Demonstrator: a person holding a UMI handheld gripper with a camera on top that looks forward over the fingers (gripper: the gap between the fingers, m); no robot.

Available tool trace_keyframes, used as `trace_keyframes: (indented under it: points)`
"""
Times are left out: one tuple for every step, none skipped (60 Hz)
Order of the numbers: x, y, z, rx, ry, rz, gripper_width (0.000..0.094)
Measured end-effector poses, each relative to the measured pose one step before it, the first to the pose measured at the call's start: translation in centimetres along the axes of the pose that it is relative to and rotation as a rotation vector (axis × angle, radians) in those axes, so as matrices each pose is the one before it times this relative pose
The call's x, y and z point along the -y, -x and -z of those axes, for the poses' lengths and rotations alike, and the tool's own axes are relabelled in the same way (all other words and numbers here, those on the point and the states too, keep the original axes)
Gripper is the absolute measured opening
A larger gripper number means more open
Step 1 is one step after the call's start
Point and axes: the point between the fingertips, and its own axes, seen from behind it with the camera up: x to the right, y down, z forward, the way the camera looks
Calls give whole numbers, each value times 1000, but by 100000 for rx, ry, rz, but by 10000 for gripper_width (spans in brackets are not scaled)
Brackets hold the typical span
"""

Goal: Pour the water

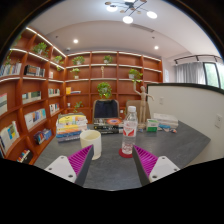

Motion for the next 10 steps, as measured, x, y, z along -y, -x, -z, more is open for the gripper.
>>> trace_keyframes:
  points:
    - [2,-42,73,-92,159,216,811]
    - [24,-96,82,-264,155,387,810]
    - [24,-132,48,-329,150,428,810]
    - [-55,-30,-76,-309,-11,389,811]
    - [39,-61,32,-230,-81,211,812]
    - [70,-48,23,-137,-192,159,812]
    - [68,-62,23,-71,-115,118,812]
    - [33,-45,26,-28,21,102,811]
    - [29,-63,47,-89,90,110,811]
    - [16,-77,34,-205,57,102,812]
